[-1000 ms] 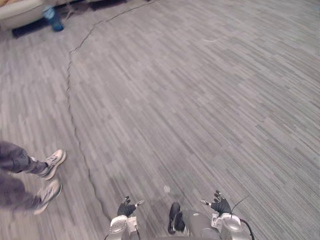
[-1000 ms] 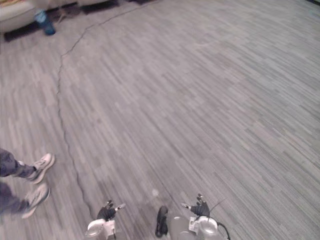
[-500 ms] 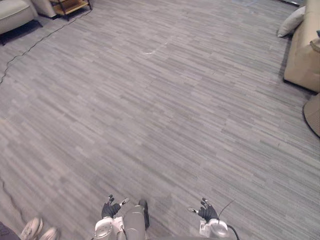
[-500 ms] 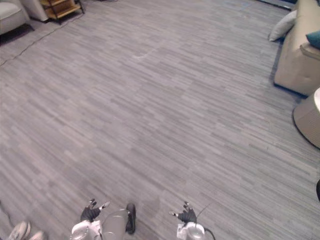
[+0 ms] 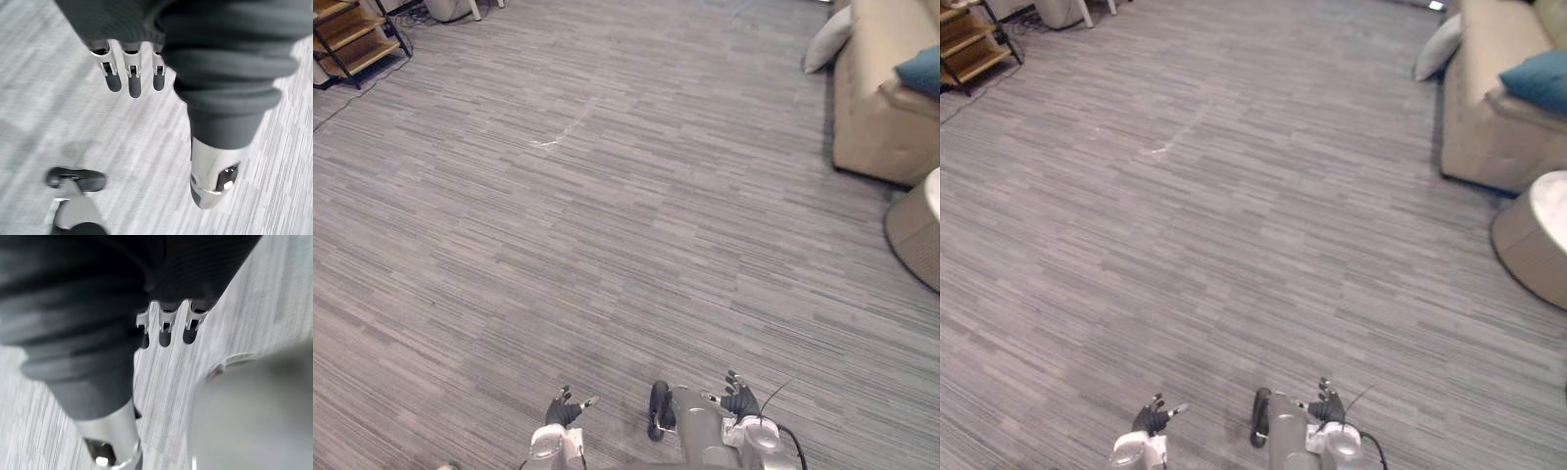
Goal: Pick up cushions and gather them together orderly.
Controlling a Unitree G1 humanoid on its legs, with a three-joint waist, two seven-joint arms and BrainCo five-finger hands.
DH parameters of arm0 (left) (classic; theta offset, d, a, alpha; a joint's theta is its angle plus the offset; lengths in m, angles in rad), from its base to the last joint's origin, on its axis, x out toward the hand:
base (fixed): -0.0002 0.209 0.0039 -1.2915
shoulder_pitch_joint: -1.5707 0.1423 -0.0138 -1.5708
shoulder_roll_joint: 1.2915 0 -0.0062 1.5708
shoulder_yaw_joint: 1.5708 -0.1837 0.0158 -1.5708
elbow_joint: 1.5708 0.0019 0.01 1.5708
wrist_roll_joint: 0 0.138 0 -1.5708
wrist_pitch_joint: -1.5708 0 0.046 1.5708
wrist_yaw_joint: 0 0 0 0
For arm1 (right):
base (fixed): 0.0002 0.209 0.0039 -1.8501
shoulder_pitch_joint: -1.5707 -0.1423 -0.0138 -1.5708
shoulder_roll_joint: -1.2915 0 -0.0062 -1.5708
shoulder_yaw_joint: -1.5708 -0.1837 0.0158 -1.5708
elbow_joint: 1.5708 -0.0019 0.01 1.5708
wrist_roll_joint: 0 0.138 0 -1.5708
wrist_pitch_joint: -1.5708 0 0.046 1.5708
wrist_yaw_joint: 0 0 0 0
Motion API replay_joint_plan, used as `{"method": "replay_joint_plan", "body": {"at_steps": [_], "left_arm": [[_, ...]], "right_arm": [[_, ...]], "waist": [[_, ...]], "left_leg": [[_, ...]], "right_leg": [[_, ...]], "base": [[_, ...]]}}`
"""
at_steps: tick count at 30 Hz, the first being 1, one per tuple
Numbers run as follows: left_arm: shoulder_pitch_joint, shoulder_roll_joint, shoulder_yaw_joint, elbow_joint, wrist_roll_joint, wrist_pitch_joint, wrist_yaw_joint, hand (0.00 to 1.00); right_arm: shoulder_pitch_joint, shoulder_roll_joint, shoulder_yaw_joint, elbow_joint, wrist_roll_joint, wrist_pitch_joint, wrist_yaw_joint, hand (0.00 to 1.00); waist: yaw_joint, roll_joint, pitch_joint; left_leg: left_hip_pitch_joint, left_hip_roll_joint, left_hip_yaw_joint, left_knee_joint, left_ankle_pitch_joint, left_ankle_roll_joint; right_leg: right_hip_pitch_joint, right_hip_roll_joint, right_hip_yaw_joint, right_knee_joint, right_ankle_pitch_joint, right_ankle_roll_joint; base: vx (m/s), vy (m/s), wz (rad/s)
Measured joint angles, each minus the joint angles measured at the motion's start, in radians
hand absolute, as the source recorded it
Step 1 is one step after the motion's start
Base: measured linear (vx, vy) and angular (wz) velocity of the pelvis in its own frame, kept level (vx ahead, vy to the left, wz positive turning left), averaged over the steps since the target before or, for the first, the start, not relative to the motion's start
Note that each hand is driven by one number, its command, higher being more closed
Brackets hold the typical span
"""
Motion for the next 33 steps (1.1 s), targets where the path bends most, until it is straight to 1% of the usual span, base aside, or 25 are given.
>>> {"method": "replay_joint_plan", "body": {"at_steps": [1, 3, 5, 6, 7, 9, 10, 11, 12, 14, 15, 16, 17, 18, 20, 23, 24, 26, 27, 28, 29, 30, 31, 32, 33], "left_arm": [[0.002, -0.002, 0.018, -0.024, -0.001, -0.001, 0.000, 0.00], [0.009, 0.021, 0.028, -0.071, -0.003, -0.004, 0.002, 0.00], [0.027, 0.047, 0.021, -0.102, -0.013, -0.021, 0.001, 0.00], [0.034, 0.052, 0.021, -0.116, -0.014, -0.026, 0.002, 0.00], [0.038, 0.051, 0.020, -0.119, -0.015, -0.029, 0.003, 0.00], [0.046, 0.052, 0.010, -0.114, -0.020, -0.031, 0.007, 0.00], [0.059, 0.054, -0.008, -0.107, -0.039, -0.036, 0.016, 0.00], [0.049, 0.063, -0.015, -0.096, -0.045, -0.038, 0.023, 0.00], [0.044, 0.077, -0.020, -0.090, -0.039, -0.037, 0.023, 0.00], [0.039, 0.096, -0.023, -0.064, -0.032, -0.035, 0.022, 0.00], [0.039, 0.104, -0.025, -0.054, -0.030, -0.035, 0.023, 0.00], [0.037, 0.115, -0.034, -0.051, -0.029, -0.033, 0.023, 0.00], [0.030, 0.128, -0.052, -0.037, -0.028, -0.026, 0.023, 0.00], [0.029, 0.126, -0.058, -0.029, -0.019, -0.015, 0.023, 0.00], [0.029, 0.117, -0.077, -0.030, -0.011, -0.015, 0.023, 0.00], [0.026, 0.096, -0.097, -0.028, -0.009, -0.013, 0.021, 0.00], [0.025, 0.082, -0.111, -0.027, -0.009, -0.011, 0.019, 0.00], [0.017, 0.073, -0.129, -0.015, -0.003, -0.013, 0.013, 0.00], [0.021, 0.056, -0.120, -0.012, 0.009, -0.013, 0.013, 0.00], [0.020, 0.045, -0.117, -0.007, 0.010, -0.012, 0.014, 0.00], [0.024, 0.019, -0.111, 0.004, 0.014, -0.012, 0.012, 0.00], [0.021, 0.008, -0.111, 0.004, 0.021, -0.012, 0.010, 0.00], [0.017, 0.001, -0.096, 0.005, 0.029, -0.011, 0.005, 0.00], [0.023, 0.001, -0.084, -0.001, 0.029, -0.009, 0.001, 0.00], [0.022, 0.000, -0.048, -0.015, 0.029, -0.005, 0.000, 0.00]], "right_arm": [[-0.003, 0.004, 0.000, 0.001, 0.001, 0.003, -0.004, 0.00], [-0.004, 0.035, 0.020, 0.007, 0.001, 0.006, -0.007, 0.00], [-0.004, 0.046, 0.044, 0.020, 0.002, 0.006, -0.008, 0.00], [-0.009, 0.046, 0.055, 0.024, 0.001, 0.006, -0.008, 0.00], [-0.022, 0.044, 0.052, 0.051, 0.001, 0.005, -0.008, 0.00], [-0.028, 0.032, 0.050, 0.071, 0.001, 0.004, -0.009, 0.00], [-0.036, 0.012, 0.051, 0.100, 0.001, 0.004, -0.011, 0.00], [-0.035, 0.017, 0.058, 0.123, 0.000, 0.004, -0.015, 0.00], [-0.032, 0.027, 0.056, 0.122, 0.000, 0.004, -0.015, 0.00], [-0.010, 0.037, 0.048, 0.121, -0.001, 0.003, -0.016, 0.00], [-0.001, 0.040, 0.038, 0.119, -0.002, 0.000, -0.016, 0.00], [-0.003, 0.041, 0.038, 0.119, -0.002, 0.000, -0.015, 0.00], [-0.003, 0.039, 0.039, 0.115, -0.002, -0.006, -0.015, 0.00], [0.010, 0.034, 0.039, 0.087, -0.001, -0.007, -0.013, 0.00], [0.041, 0.029, 0.038, 0.027, -0.001, -0.015, -0.013, 0.00], [0.051, 0.020, 0.025, -0.017, 0.000, -0.022, -0.014, 0.00], [0.054, 0.020, 0.010, -0.033, 0.002, -0.025, -0.013, 0.00], [0.056, 0.024, 0.003, -0.035, 0.001, -0.024, -0.013, 0.00], [0.053, 0.024, -0.002, -0.036, 0.003, -0.020, -0.012, 0.00], [0.053, 0.026, -0.002, -0.038, 0.002, -0.018, -0.012, 0.00], [0.050, 0.014, -0.002, -0.044, 0.001, -0.019, -0.012, 0.00], [0.044, 0.008, -0.001, -0.049, 0.000, -0.017, -0.010, 0.00], [0.037, 0.003, 0.000, -0.061, 0.000, -0.007, -0.003, 0.00], [0.037, 0.002, -0.001, -0.063, -0.001, -0.004, -0.004, 0.00], [0.034, 0.001, 0.000, -0.060, 0.000, 0.005, -0.006, 0.00]], "waist": [[0.011, 0.014, 0.008], [0.041, -0.029, 0.030], [0.050, -0.062, 0.014], [0.060, -0.056, 0.014], [0.077, -0.055, 0.012], [0.094, -0.040, 0.012], [0.108, -0.018, 0.007], [0.114, -0.031, -0.004], [0.104, -0.056, -0.014], [0.083, -0.085, -0.014], [0.081, -0.103, -0.011], [0.072, -0.118, -0.004], [0.063, -0.117, 0.002], [0.059, -0.121, -0.001], [0.052, -0.098, -0.008], [0.014, -0.082, -0.003], [0.004, -0.076, -0.004], [-0.002, -0.089, -0.006], [-0.014, -0.091, -0.014], [-0.022, -0.086, -0.023], [-0.021, -0.040, -0.042], [-0.021, -0.021, -0.041], [-0.021, 0.002, -0.035], [-0.020, 0.012, -0.032], [-0.015, 0.027, -0.025]], "left_leg": [[-0.070, 0.028, 0.015, 0.160, -0.044, 0.014], [-0.200, 0.026, 0.045, 0.269, -0.141, 0.060], [-0.327, -0.001, 0.088, 0.131, -0.195, 0.073], [-0.391, -0.024, 0.100, -0.017, -0.210, 0.083], [-0.413, -0.076, 0.094, -0.292, -0.194, 0.071], [-0.418, -0.100, 0.095, -0.587, -0.110, 0.051], [-0.447, -0.097, 0.094, -0.640, 0.025, 0.060], [-0.445, -0.126, 0.105, -0.613, 0.066, 0.139], [-0.437, -0.148, 0.111, -0.623, 0.048, 0.157], [-0.383, -0.195, 0.120, -0.609, 0.000, 0.208], [-0.315, -0.221, 0.119, -0.610, -0.058, 0.211], [-0.260, -0.239, 0.114, -0.616, -0.096, 0.212], [-0.198, -0.252, 0.097, -0.616, -0.140, 0.211], [-0.112, -0.254, 0.092, -0.628, -0.184, 0.215], [-0.002, -0.245, 0.076, -0.682, -0.232, 0.215], [0.139, -0.209, 0.037, -0.729, -0.292, 0.212], [0.203, -0.186, 0.035, -0.757, -0.296, 0.219], [0.284, -0.185, 0.006, -0.793, -0.300, 0.222], [0.331, -0.174, -0.023, -0.800, -0.307, 0.217], [0.342, -0.164, -0.036, -0.793, -0.305, 0.215], [0.327, -0.125, -0.051, -0.733, -0.286, 0.185], [0.304, -0.104, -0.057, -0.658, -0.268, 0.155], [0.205, -0.072, -0.079, -0.394, -0.176, 0.054], [0.133, -0.056, -0.099, -0.241, -0.110, 0.019], [0.017, -0.014, -0.097, 0.030, -0.087, -0.015]], "right_leg": [[0.078, 0.034, 0.022, -0.041, -0.011, -0.014], [0.262, 0.058, 0.091, -0.153, -0.034, -0.026], [0.373, 0.054, 0.155, -0.251, -0.044, -0.018], [0.425, 0.049, 0.198, -0.295, -0.050, -0.011], [0.471, 0.028, 0.245, -0.331, -0.062, 0.009], [0.527, 0.013, 0.298, -0.388, -0.072, 0.021], [0.576, 0.010, 0.340, -0.435, -0.078, 0.030], [0.592, -0.013, 0.361, -0.427, -0.077, 0.030], [0.574, -0.041, 0.357, -0.386, -0.072, 0.035], [0.502, -0.070, 0.366, -0.145, -0.035, 0.107], [0.428, -0.071, 0.374, 0.088, 0.035, 0.219], [0.374, -0.072, 0.380, 0.257, 0.151, 0.326], [0.297, -0.078, 0.369, 0.459, 0.170, 0.339], [0.200, -0.090, 0.326, 0.612, 0.111, 0.285], [0.055, -0.104, 0.249, 0.648, 0.030, 0.214], [-0.117, -0.092, 0.160, 0.448, -0.036, 0.184], [-0.147, -0.087, 0.117, 0.185, 0.000, 0.183], [-0.153, -0.095, 0.105, -0.112, 0.093, 0.180], [-0.157, -0.099, 0.118, -0.121, 0.205, 0.160], [-0.162, -0.095, 0.116, -0.084, 0.235, 0.139], [-0.190, -0.084, 0.083, 0.036, 0.157, 0.094], [-0.184, -0.074, 0.067, 0.077, 0.110, 0.074], [-0.142, -0.052, 0.054, 0.111, 0.032, 0.052], [-0.108, -0.040, 0.048, 0.104, 0.012, 0.043], [-0.019, -0.003, 0.041, 0.057, -0.011, 0.030]], "base": [[0.71, -0.046, -0.85], [0.73, -0.064, -0.85], [0.58, -0.028, -0.84], [0.61, 0.083, -1.19], [0.77, 0.169, -1.13], [0.63, 0.220, -0.99], [0.77, 0.354, -0.98], [0.93, 0.414, -0.64], [0.77, 0.312, -0.10], [0.73, 0.283, 0.17], [0.69, 0.260, 0.13], [0.78, 0.251, 0.23], [0.61, 0.125, 0.27], [0.61, 0.105, 0.20], [0.54, 0.044, 0.17], [0.71, -0.072, 0.42], [0.73, -0.140, 0.42], [0.98, -0.271, 0.68], [0.85, -0.254, 0.77], [0.85, -0.289, 0.66], [0.66, -0.237, 0.41], [0.97, -0.358, 0.35], [0.63, -0.237, 0.15], [0.76, -0.264, 0.02], [0.87, -0.272, -0.19]]}}
